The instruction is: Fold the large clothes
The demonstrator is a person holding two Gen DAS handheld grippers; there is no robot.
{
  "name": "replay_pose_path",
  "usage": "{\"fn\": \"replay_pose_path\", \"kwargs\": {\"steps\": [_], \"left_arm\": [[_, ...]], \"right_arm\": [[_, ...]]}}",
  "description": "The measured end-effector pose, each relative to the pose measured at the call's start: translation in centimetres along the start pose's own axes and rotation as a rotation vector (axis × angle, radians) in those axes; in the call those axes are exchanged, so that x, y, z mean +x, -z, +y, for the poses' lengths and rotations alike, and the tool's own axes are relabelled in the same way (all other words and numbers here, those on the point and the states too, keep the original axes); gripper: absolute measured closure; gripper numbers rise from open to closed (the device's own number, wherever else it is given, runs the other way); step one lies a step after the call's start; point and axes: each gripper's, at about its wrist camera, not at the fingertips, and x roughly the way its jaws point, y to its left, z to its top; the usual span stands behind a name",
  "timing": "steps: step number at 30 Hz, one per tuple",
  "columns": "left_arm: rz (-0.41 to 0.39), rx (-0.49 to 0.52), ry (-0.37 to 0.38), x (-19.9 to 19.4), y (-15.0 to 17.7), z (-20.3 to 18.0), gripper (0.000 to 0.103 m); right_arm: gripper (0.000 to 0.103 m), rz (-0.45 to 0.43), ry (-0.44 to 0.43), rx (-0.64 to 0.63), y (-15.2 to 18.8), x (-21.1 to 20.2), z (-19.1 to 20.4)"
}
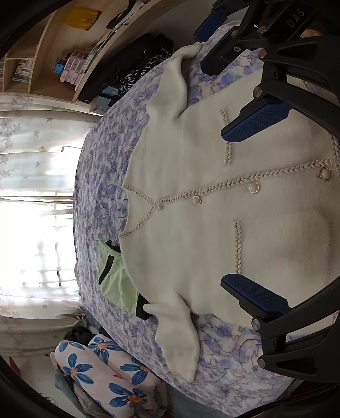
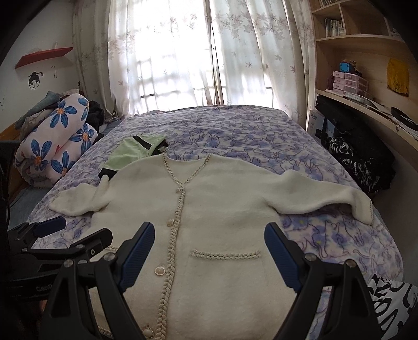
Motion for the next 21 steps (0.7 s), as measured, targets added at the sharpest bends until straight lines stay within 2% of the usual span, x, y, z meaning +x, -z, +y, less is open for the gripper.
{"fn": "replay_pose_path", "kwargs": {"steps": [11, 21], "left_arm": [[-0.012, 0.02, 0.005, -0.3, -0.7, -0.8, 0.003], [-0.014, 0.063, 0.021, 0.3, -3.8, -2.6, 0.003]], "right_arm": [[0.016, -0.018, -0.001, -0.037, -1.0, -0.6, -0.1], [0.016, -0.006, -0.031, -0.017, -3.3, -0.3, -2.4]]}}
